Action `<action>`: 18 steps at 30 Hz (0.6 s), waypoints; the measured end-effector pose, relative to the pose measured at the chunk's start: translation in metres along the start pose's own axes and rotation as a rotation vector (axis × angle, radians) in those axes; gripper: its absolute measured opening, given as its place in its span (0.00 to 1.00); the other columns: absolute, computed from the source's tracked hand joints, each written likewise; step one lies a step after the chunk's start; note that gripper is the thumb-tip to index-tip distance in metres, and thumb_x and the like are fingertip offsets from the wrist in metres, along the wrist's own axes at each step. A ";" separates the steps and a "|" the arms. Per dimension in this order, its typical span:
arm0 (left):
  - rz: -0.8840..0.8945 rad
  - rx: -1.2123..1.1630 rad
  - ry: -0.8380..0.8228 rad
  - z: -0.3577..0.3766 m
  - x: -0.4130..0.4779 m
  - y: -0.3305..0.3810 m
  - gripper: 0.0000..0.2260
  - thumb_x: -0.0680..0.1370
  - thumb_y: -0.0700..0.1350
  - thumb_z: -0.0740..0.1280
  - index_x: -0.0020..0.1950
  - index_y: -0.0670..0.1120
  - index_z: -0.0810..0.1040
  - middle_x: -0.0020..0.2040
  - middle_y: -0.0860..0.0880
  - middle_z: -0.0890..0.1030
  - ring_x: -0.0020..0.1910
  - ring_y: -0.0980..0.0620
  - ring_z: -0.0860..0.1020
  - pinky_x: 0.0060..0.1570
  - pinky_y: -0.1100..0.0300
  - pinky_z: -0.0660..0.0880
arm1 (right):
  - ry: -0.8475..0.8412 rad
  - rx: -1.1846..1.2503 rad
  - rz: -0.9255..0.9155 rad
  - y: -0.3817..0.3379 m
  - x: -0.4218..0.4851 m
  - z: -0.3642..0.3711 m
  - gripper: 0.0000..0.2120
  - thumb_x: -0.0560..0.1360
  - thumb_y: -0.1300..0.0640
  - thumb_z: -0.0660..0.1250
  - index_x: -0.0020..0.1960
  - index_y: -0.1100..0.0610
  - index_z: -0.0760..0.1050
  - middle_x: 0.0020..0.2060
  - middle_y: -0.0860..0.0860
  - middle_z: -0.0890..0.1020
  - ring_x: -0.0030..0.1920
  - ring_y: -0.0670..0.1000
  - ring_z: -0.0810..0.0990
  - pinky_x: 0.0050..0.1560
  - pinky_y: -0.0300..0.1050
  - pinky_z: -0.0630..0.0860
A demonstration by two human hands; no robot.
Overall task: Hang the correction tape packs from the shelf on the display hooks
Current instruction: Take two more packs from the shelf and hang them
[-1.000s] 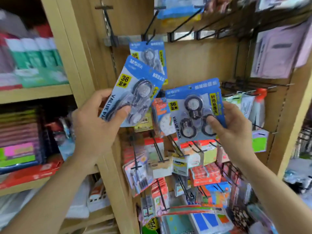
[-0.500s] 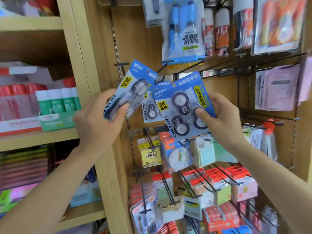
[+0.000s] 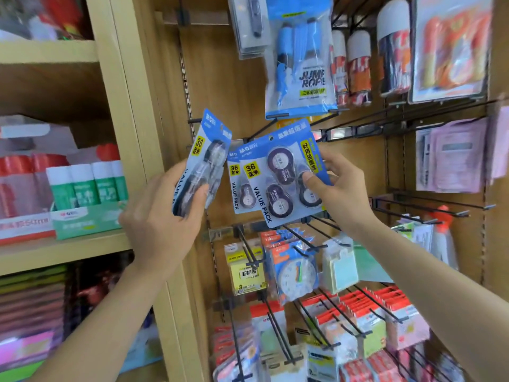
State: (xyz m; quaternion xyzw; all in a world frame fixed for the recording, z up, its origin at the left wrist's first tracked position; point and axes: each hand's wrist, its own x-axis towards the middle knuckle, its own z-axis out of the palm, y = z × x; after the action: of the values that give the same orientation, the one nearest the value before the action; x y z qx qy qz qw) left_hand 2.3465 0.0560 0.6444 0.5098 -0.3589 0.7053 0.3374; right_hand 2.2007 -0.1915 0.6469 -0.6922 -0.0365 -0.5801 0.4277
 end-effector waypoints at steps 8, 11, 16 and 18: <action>0.023 -0.007 -0.004 0.000 0.001 0.001 0.15 0.79 0.48 0.74 0.59 0.39 0.82 0.44 0.43 0.84 0.38 0.46 0.80 0.36 0.56 0.72 | 0.032 0.050 0.178 0.028 0.003 0.014 0.14 0.75 0.56 0.73 0.60 0.52 0.79 0.50 0.55 0.85 0.49 0.61 0.85 0.49 0.64 0.81; 0.015 -0.003 -0.013 0.000 0.001 0.001 0.15 0.79 0.48 0.73 0.59 0.39 0.82 0.44 0.43 0.84 0.38 0.45 0.80 0.36 0.55 0.72 | 0.028 0.006 0.239 0.034 0.012 0.024 0.15 0.75 0.55 0.73 0.61 0.51 0.78 0.50 0.54 0.84 0.48 0.58 0.85 0.47 0.60 0.83; 0.009 -0.006 -0.031 -0.001 0.001 0.001 0.15 0.79 0.49 0.73 0.60 0.40 0.81 0.45 0.44 0.84 0.39 0.48 0.79 0.37 0.57 0.70 | 0.026 -0.094 0.269 0.041 0.035 0.043 0.14 0.76 0.57 0.72 0.61 0.56 0.76 0.41 0.46 0.80 0.38 0.44 0.79 0.35 0.34 0.74; 0.004 -0.019 -0.037 -0.001 0.001 0.000 0.16 0.80 0.49 0.72 0.60 0.39 0.81 0.45 0.43 0.84 0.40 0.48 0.79 0.37 0.58 0.71 | 0.011 -0.110 0.317 0.048 0.045 0.051 0.16 0.76 0.57 0.72 0.62 0.57 0.75 0.40 0.47 0.79 0.38 0.45 0.78 0.36 0.37 0.73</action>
State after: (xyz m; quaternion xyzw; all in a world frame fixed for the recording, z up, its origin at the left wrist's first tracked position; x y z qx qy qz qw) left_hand 2.3456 0.0568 0.6451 0.5191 -0.3727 0.6928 0.3341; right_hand 2.2810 -0.2095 0.6604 -0.7085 0.1072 -0.5105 0.4754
